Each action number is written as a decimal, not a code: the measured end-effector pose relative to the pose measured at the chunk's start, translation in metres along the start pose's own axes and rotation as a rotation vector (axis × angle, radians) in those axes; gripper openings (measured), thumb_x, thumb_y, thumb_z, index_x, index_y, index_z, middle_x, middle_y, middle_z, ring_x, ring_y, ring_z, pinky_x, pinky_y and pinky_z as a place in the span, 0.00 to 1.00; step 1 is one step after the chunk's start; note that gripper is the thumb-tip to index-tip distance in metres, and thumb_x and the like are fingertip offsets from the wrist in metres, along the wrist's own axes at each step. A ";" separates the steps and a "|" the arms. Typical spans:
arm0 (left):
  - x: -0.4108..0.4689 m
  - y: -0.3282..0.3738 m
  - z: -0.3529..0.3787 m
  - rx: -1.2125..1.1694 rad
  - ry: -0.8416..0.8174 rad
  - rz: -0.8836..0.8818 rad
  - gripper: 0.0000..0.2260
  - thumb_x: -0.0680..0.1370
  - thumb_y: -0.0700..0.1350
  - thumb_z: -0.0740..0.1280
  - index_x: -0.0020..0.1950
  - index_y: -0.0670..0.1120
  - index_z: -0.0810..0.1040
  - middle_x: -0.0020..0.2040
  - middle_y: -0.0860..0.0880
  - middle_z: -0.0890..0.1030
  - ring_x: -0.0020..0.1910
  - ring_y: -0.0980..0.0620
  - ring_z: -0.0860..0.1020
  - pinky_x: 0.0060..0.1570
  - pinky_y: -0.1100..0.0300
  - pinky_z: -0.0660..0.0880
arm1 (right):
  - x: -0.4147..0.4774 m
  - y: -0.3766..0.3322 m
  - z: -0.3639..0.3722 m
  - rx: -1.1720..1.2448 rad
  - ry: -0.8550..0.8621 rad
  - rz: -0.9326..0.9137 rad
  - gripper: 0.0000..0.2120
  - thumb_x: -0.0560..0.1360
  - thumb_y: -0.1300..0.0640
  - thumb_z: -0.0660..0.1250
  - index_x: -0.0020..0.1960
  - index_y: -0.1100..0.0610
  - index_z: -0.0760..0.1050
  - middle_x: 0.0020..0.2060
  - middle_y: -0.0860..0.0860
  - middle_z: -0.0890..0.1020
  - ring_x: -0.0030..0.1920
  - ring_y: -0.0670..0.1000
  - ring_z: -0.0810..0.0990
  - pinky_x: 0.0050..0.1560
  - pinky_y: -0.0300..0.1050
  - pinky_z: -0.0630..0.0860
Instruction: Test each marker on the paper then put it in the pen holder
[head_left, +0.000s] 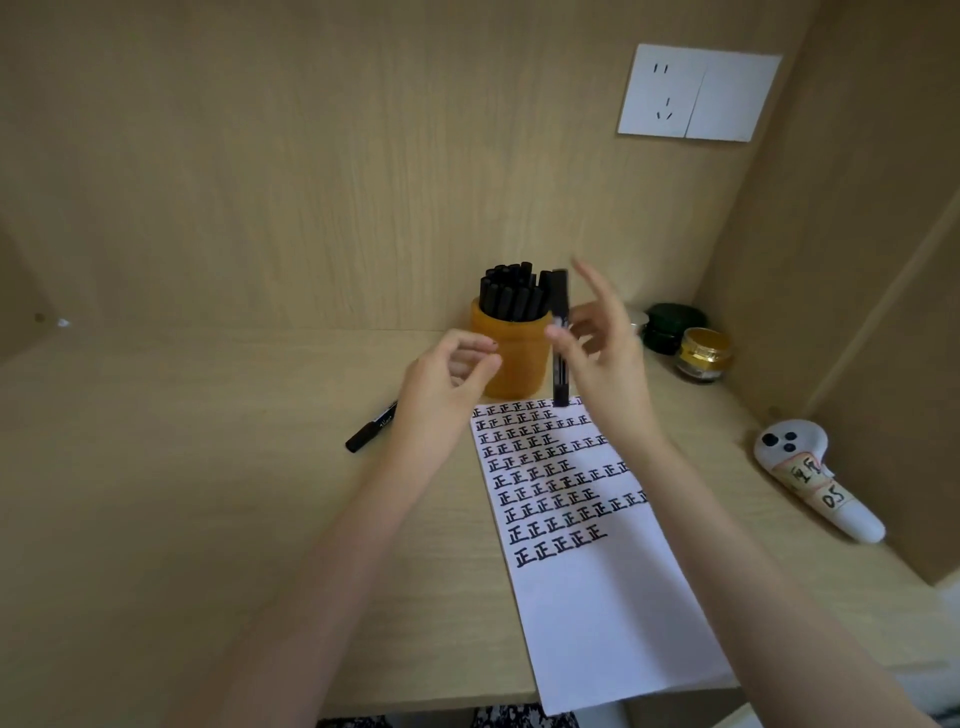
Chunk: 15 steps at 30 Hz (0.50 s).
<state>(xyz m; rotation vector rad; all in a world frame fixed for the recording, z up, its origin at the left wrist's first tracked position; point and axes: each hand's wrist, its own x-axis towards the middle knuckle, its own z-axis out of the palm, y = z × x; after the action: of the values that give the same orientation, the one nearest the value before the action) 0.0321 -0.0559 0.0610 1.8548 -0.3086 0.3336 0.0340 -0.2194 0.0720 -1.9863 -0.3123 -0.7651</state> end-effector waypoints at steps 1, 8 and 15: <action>0.008 -0.002 0.002 0.049 0.017 0.017 0.08 0.76 0.44 0.67 0.55 0.48 0.78 0.50 0.54 0.80 0.44 0.60 0.77 0.43 0.71 0.73 | 0.013 0.001 -0.001 0.015 0.059 0.009 0.29 0.77 0.57 0.67 0.75 0.49 0.61 0.44 0.51 0.78 0.40 0.41 0.77 0.43 0.30 0.73; 0.060 -0.010 0.015 0.284 0.028 0.128 0.14 0.77 0.41 0.65 0.63 0.50 0.74 0.62 0.51 0.74 0.62 0.53 0.72 0.65 0.57 0.67 | 0.089 0.015 0.002 0.122 0.279 -0.010 0.26 0.78 0.61 0.64 0.73 0.52 0.60 0.48 0.47 0.76 0.48 0.50 0.79 0.49 0.50 0.81; 0.086 -0.015 0.029 0.421 -0.040 0.216 0.22 0.77 0.41 0.65 0.71 0.49 0.66 0.69 0.50 0.69 0.69 0.52 0.65 0.70 0.54 0.60 | 0.120 0.030 0.015 0.128 0.262 -0.016 0.22 0.79 0.61 0.63 0.70 0.50 0.63 0.49 0.48 0.76 0.48 0.47 0.79 0.48 0.42 0.79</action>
<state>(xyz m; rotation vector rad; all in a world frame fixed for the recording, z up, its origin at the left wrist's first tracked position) 0.1196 -0.0830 0.0721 2.2480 -0.4981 0.5424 0.1478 -0.2332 0.1212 -1.7420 -0.2160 -0.9791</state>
